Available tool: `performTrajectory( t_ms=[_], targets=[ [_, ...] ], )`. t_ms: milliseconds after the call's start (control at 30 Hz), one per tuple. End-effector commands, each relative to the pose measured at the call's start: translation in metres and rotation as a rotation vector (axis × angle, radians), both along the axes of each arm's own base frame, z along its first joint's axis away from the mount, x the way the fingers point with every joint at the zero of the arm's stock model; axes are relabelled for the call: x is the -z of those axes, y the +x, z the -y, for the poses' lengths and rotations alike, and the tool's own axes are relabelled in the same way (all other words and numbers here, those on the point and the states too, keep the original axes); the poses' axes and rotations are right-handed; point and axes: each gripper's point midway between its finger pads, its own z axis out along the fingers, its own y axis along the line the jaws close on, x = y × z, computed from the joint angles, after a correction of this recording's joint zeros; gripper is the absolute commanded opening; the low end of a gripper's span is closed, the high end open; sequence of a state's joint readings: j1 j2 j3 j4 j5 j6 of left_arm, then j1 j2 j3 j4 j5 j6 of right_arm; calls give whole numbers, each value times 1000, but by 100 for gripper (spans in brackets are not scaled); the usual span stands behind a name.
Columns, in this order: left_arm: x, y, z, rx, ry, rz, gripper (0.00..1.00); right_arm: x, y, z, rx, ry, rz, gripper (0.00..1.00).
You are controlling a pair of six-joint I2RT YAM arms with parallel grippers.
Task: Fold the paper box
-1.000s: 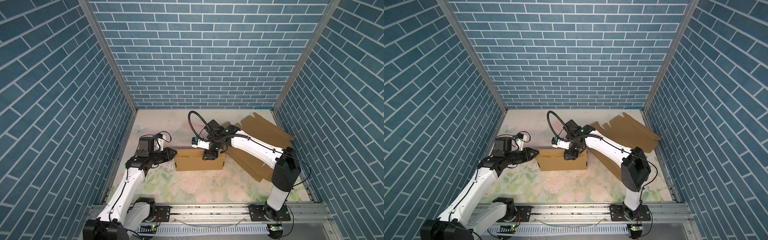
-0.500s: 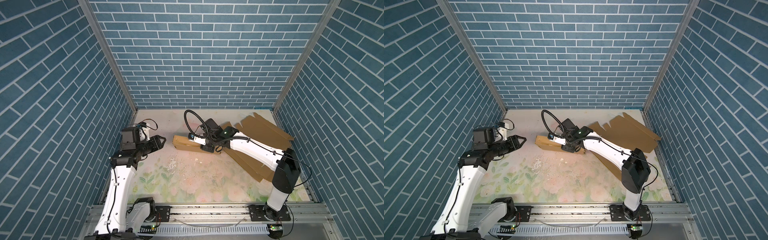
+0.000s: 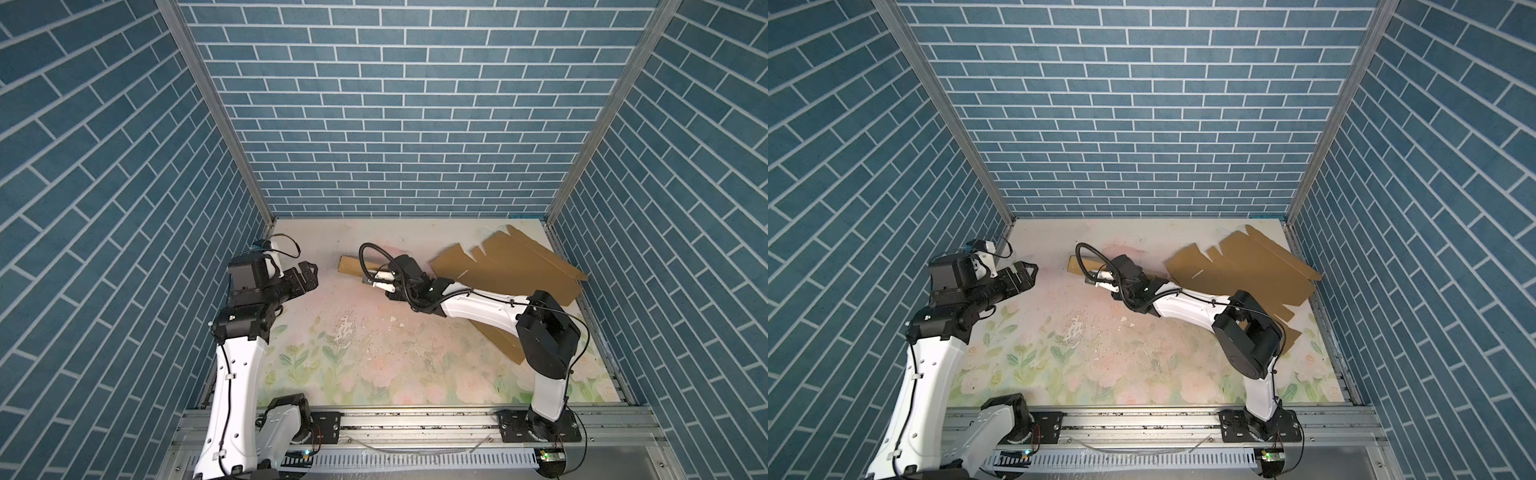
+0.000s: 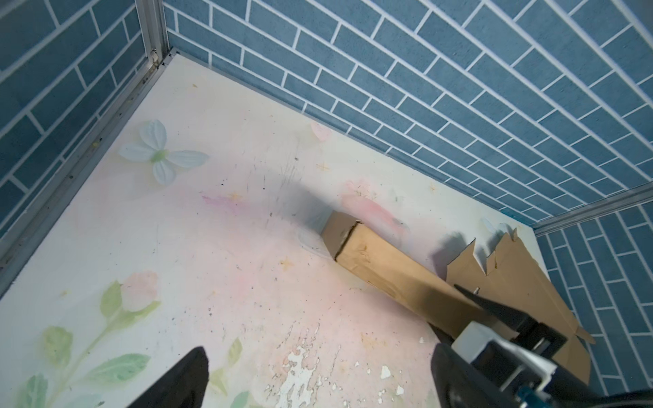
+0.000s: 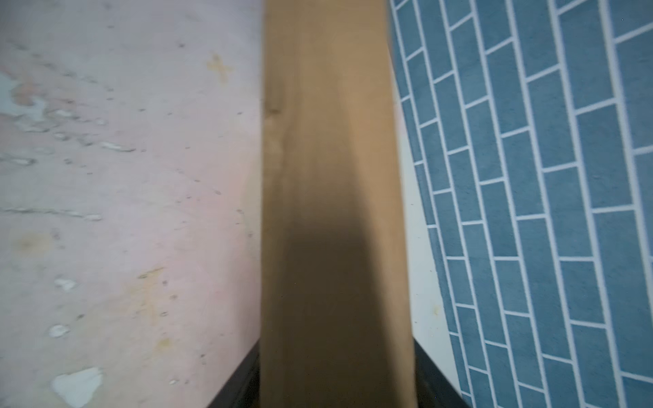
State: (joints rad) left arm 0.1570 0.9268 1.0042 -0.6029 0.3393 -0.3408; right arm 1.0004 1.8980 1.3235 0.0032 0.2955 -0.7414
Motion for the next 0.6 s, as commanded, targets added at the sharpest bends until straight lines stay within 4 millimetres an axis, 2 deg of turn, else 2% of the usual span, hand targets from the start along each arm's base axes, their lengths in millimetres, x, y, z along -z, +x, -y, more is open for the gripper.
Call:
performTrajectory(
  t_ms=[0, 100, 200, 300, 367, 433, 567],
  targets=[
    [0, 7, -5, -10, 10, 21, 100, 12, -16, -4, -36, -17, 30, 63],
    [1, 13, -4, -7, -2, 17, 98, 27, -39, 1, -47, -32, -68, 71],
    [7, 16, -5, 1, 5, -5, 93, 32, -69, 8, -72, 1, -238, 76],
    [16, 19, -4, 14, 8, -29, 89, 25, -98, 14, -91, 45, -407, 78],
    [24, 21, -2, 24, 12, -45, 87, 16, -105, 20, -57, 105, -503, 78],
    [32, 24, 5, 50, 18, -61, 85, 6, -104, 27, 8, 186, -583, 78],
    [60, 33, 42, 169, 91, -132, 83, -13, -60, 62, 397, 422, -668, 74]
  ],
)
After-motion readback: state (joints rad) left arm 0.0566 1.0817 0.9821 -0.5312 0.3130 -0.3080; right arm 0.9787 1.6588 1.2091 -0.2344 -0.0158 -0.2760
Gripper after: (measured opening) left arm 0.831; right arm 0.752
